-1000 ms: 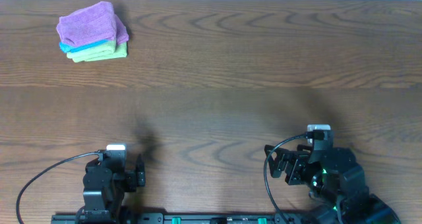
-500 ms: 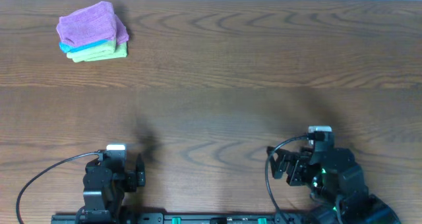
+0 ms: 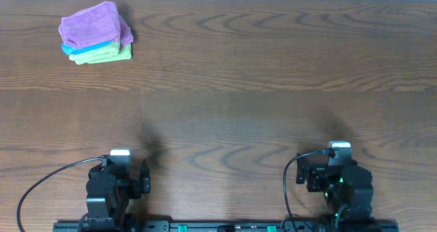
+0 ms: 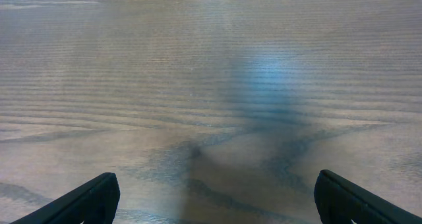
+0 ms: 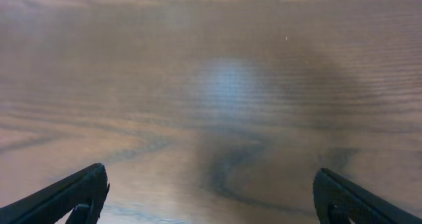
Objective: Fold the cloth
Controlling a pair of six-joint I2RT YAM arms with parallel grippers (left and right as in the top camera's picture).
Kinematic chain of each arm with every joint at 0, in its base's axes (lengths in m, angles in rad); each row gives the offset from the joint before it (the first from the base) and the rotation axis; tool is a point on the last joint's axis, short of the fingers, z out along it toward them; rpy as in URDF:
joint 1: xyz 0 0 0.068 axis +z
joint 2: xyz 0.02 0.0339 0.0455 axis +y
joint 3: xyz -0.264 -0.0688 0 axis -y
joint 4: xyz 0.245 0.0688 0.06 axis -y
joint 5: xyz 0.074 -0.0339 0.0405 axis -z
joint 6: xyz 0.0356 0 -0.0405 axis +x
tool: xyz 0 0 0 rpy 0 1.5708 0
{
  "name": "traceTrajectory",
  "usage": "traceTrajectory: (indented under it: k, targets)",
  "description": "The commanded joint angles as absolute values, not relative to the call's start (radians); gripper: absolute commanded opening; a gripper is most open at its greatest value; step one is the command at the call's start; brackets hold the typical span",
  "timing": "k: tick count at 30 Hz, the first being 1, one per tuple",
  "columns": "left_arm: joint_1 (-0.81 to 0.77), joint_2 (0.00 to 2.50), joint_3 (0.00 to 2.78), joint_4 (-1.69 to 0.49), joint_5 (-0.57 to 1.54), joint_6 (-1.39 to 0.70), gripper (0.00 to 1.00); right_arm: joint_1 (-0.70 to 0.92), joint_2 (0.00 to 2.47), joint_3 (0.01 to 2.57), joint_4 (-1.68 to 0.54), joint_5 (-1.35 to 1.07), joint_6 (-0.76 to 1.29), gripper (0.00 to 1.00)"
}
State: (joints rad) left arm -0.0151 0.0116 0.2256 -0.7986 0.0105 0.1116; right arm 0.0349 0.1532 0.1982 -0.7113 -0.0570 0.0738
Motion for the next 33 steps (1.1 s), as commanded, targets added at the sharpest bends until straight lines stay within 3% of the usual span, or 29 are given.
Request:
traceTrajectory:
  k: [1,5,33]
  targets:
    - [-0.014,0.004,0.184,-0.83,-0.01,0.134,0.95,-0.022,0.108,0.162,-0.703,-0.119,-0.051,0.99]
    - [-0.014,0.004,0.184,-0.83,-0.01,0.134,0.96,-0.06,0.072,0.162,-0.714,-0.105,-0.137,0.99]
    - [-0.014,0.004,0.184,-0.83,-0.01,0.134,0.95,-0.029,0.005,0.162,-0.733,-0.075,-0.136,0.99]
